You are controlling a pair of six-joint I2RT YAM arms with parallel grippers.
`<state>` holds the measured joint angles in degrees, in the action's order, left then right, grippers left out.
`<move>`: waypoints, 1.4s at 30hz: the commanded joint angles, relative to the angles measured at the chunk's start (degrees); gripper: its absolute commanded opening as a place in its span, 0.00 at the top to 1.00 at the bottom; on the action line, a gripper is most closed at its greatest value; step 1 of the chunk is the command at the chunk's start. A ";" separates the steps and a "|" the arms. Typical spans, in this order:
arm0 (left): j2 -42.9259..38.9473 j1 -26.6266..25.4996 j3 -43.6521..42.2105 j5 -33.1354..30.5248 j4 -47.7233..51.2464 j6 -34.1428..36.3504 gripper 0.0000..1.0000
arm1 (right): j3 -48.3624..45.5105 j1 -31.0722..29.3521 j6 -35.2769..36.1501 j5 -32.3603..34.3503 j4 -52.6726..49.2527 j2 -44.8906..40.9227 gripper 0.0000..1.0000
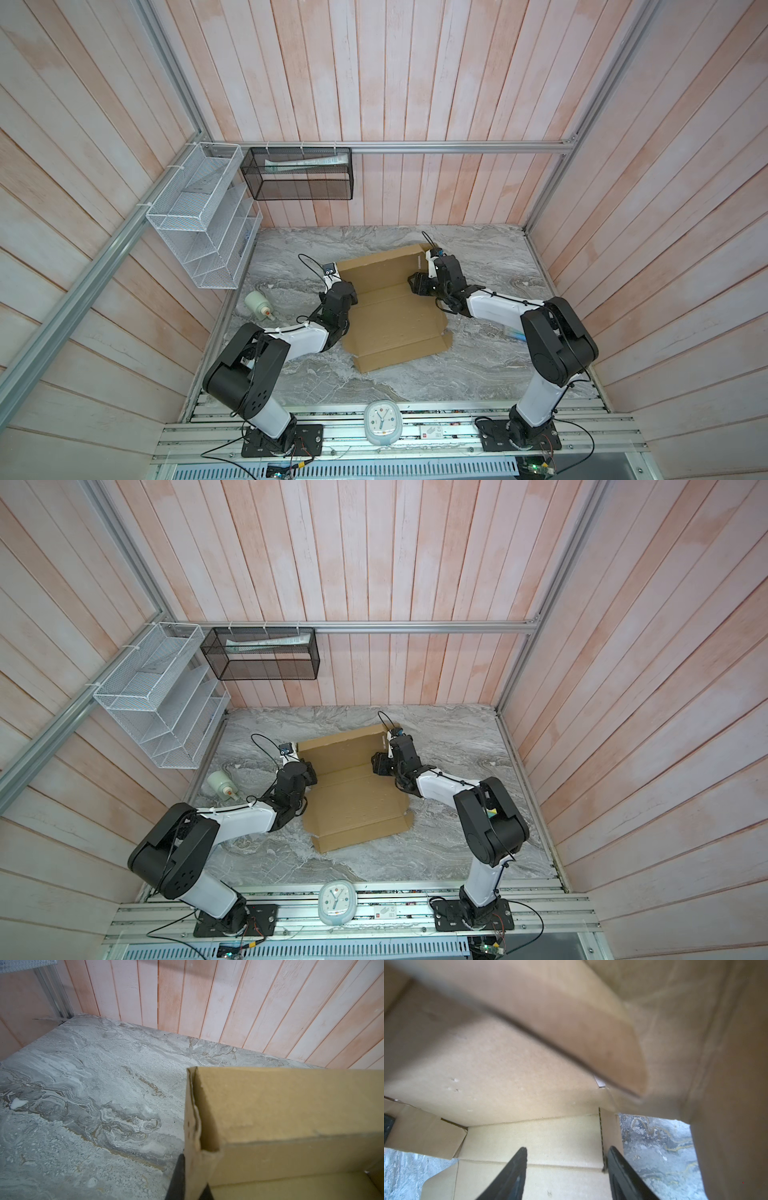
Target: Fold the paper box
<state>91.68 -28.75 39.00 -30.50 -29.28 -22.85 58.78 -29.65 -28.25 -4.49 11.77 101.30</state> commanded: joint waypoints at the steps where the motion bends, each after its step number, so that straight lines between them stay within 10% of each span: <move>1: -0.92 0.28 2.08 -0.86 0.99 -2.45 1.00 | -0.63 -0.38 1.04 0.59 -0.89 -2.79 0.37; 42: 0.61 5.44 12.78 14.43 16.95 0.13 1.00 | -10.35 14.04 15.63 5.52 0.49 -21.72 0.37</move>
<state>92.71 -23.90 49.84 -19.20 -12.91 -23.33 47.62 -16.03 -15.75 -2.02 11.35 78.11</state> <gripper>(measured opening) 0.074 0.628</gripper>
